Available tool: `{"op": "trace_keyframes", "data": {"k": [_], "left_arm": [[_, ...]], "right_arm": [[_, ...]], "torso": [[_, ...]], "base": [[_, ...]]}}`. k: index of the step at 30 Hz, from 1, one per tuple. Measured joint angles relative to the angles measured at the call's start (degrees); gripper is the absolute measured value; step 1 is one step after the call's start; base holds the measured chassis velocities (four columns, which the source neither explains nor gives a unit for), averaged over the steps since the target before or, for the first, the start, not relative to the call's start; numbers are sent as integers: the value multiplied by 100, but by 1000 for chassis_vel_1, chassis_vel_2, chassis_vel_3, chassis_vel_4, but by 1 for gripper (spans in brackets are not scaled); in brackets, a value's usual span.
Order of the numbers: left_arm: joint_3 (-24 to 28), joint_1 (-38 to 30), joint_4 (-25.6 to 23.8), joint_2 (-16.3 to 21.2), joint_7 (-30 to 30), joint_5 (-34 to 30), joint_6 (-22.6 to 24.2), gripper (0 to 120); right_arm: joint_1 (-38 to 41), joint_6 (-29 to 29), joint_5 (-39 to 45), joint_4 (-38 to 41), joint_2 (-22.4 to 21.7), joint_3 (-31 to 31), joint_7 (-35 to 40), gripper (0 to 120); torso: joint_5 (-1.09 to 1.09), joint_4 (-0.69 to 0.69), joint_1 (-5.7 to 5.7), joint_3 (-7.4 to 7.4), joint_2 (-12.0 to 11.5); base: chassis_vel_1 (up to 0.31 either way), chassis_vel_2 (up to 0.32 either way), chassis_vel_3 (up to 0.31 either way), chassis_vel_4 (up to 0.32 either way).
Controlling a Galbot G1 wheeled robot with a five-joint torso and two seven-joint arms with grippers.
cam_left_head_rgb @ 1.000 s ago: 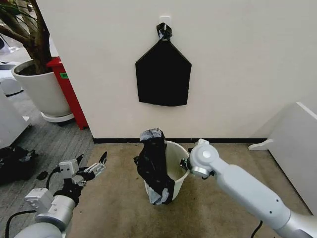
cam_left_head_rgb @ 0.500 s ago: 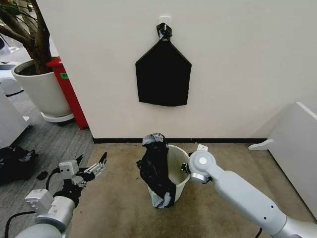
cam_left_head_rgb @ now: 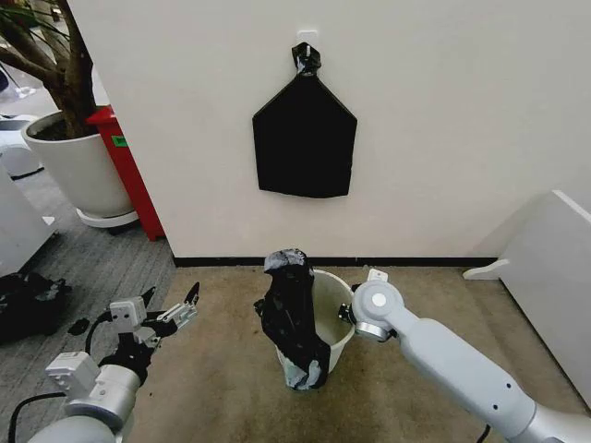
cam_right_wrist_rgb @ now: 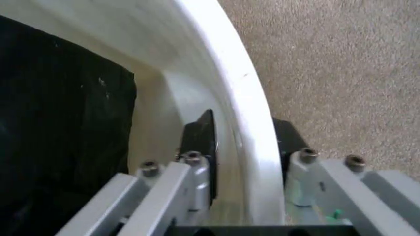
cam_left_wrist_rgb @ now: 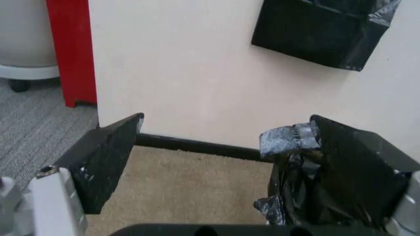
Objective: Place the garbage bag over the trash bin.
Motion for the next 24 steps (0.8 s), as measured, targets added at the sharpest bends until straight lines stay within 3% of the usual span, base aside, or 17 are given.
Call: {"op": "trace_keyframes", "data": {"k": [13, 17, 18, 24], "left_arm": [[2, -222, 34, 355, -52, -161, 187, 100], [44, -419, 128, 533, -116, -310, 310, 100], [116, -568, 190, 640, -173, -377, 401, 100], [593, -1121, 499, 1012, -312, -487, 557, 100]], "right_arm": [[-20, 70, -164, 479, -233, 195, -4, 64], [-169, 179, -1021, 992, -495, 184, -269, 77], [-284, 234, -1521, 1213, -626, 173, -524, 86], [-727, 473, -2543, 1695, -959, 312, -1292, 99]], "torso": [[0, 0, 0, 0, 0], [-1, 1, 0, 0, 0], [0, 0, 0, 0, 0], [-1, 0, 0, 0, 0]], "base": [[0, 0, 0, 0], [0, 0, 0, 0], [0, 0, 0, 0], [0, 0, 0, 0]]}}
